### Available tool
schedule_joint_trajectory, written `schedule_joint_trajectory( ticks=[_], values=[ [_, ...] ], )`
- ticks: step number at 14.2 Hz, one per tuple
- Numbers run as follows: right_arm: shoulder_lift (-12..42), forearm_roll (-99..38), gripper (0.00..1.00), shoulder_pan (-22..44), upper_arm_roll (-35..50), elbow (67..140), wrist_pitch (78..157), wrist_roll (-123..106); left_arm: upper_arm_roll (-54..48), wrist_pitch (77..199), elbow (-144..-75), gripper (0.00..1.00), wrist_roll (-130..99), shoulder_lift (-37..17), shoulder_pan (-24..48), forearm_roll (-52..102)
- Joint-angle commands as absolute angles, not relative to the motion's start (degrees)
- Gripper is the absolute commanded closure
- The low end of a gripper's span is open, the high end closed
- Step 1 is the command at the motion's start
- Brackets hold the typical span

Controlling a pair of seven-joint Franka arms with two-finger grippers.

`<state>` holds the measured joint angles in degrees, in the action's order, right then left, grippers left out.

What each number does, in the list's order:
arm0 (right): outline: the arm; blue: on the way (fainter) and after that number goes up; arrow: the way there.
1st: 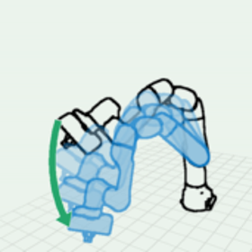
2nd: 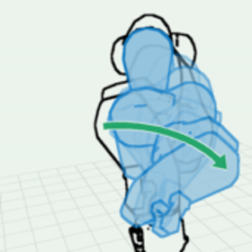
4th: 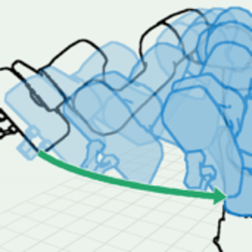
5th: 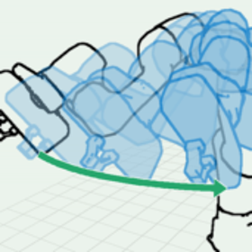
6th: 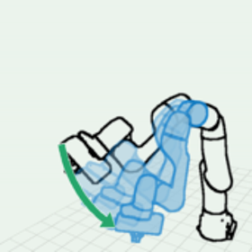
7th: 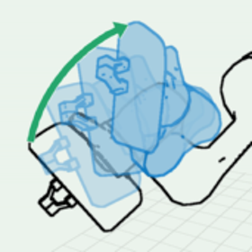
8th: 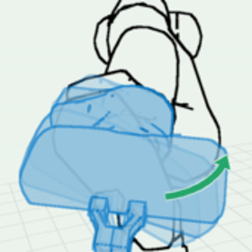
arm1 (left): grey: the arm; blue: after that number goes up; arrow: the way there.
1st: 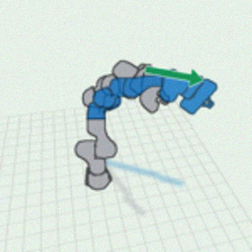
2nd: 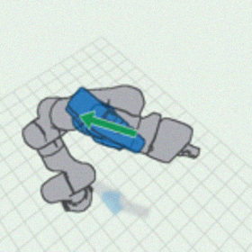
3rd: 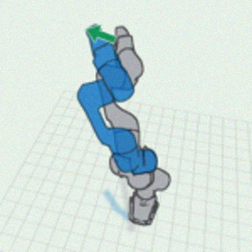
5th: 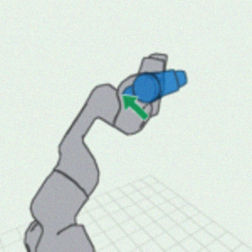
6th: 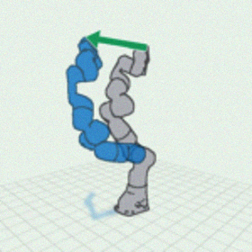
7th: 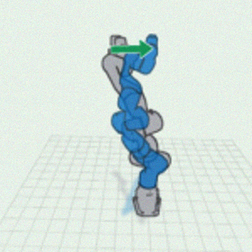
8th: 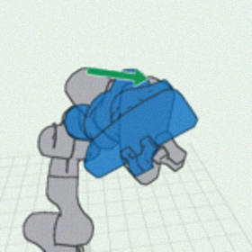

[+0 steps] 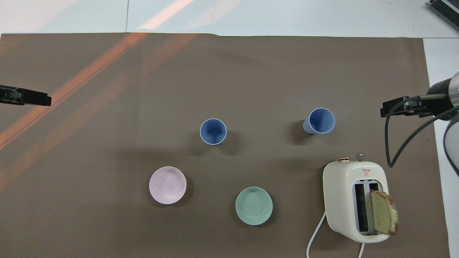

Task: Stack blue cups with both arms
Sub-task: 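Release the blue cup and withdraw the left gripper to rest, then reach the right gripper to the other blue cup and grasp it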

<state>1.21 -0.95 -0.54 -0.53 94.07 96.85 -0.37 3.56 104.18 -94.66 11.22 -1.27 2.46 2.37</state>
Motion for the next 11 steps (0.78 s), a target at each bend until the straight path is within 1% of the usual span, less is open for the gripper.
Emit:
schedule_joint_trajectory(
  ticks=[1, 3, 5, 7, 9, 11],
  values=[
    [0.44, -1.76, 0.00, -1.14, -0.35, 94.48, 96.86, -1.41, 2.90, 101.08, -92.46, 0.00, 12.30, -2.64, 1.85, 1.14],
    [0.09, -1.76, 0.00, -1.14, -0.35, 95.18, 96.86, -1.41, 2.90, 99.32, -93.25, 0.00, 12.13, -2.11, 1.76, 1.14],
    [-0.44, -1.76, 0.00, -1.14, -0.35, 96.58, 97.21, -1.67, 2.90, 99.58, -95.97, 0.00, 11.86, -0.53, 1.84, 1.14],
    [-0.44, -1.76, 0.00, -0.88, -0.26, 98.69, 98.51, -1.58, 2.90, 99.32, -96.07, 0.00, 12.13, -0.44, 1.93, 1.14],
    [-0.18, -1.76, 0.00, -0.70, -0.26, 99.92, 101.50, -1.75, 2.90, 98.27, -95.98, 0.00, 12.04, -0.44, 1.76, 1.14],
    [1.05, -1.85, 0.00, -0.79, -0.18, 100.98, 101.95, -1.76, 2.90, 97.30, -95.80, 0.00, 11.78, -0.44, 1.84, 1.14]
  ],
)
